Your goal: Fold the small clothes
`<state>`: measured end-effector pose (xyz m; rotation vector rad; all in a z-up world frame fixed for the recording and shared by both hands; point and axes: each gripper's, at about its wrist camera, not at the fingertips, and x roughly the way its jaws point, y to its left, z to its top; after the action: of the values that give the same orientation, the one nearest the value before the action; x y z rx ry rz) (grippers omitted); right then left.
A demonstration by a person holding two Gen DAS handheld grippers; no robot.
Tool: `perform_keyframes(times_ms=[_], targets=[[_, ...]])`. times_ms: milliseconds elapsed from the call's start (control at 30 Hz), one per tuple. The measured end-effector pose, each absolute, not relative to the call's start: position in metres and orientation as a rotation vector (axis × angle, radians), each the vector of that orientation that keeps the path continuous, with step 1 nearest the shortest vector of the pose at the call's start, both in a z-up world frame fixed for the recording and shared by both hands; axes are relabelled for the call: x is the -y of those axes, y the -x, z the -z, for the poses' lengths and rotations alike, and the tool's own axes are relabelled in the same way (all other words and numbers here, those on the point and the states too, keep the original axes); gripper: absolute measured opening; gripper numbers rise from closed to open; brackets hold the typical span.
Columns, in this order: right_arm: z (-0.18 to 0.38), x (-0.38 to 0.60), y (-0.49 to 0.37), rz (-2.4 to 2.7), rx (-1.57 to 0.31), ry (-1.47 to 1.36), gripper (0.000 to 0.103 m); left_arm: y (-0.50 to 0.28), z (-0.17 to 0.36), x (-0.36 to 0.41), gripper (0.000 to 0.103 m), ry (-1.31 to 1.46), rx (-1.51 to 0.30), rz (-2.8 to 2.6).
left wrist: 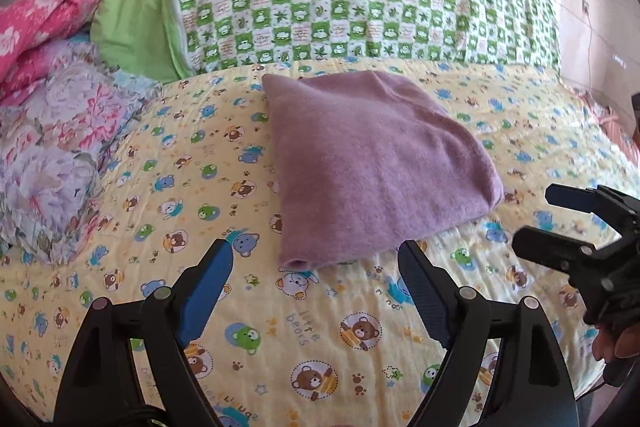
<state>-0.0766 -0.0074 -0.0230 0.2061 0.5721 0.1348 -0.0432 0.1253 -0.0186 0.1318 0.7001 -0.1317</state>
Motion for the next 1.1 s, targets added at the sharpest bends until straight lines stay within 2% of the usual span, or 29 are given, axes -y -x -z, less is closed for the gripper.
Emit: perform_keyframes(times_ms=[1100], targets=[[0.025,0.0,0.052,-0.162,-0.6,-0.18,0.103,0.034,0.025,-0.134,0.094,-0.066,-0.752,0.113]])
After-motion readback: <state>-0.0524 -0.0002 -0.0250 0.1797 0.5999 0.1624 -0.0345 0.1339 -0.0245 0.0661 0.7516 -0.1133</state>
